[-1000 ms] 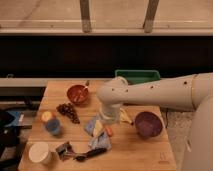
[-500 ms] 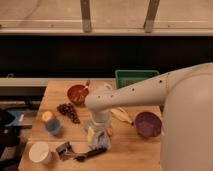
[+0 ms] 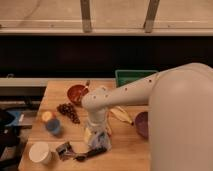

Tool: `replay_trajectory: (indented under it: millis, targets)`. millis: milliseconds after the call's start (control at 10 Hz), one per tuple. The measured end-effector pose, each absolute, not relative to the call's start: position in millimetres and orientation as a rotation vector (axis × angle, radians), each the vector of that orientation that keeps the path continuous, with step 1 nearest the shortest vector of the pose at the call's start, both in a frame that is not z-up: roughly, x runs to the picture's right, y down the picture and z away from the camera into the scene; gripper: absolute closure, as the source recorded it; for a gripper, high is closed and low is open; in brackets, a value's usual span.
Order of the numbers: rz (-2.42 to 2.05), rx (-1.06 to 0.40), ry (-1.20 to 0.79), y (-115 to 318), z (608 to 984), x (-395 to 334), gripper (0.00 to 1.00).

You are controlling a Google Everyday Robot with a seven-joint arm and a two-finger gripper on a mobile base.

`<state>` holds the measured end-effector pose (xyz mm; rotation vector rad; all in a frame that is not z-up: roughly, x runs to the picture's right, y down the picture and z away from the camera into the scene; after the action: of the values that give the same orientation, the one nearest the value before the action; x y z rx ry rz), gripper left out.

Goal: Wipe tray with towel

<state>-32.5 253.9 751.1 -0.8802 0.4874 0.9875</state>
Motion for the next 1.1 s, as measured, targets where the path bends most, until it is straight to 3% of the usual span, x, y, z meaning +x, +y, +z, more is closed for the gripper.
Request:
replay_trajectory:
  millis: [400,500,1100]
  targets:
    - [0.972,-0.937,0.523,278,764,-38,0.2]
    - [0.964,-0.943,0.531,283,765,-40,0.26]
    - [0.954,-0.941,0.554,291,767,-43,0.84]
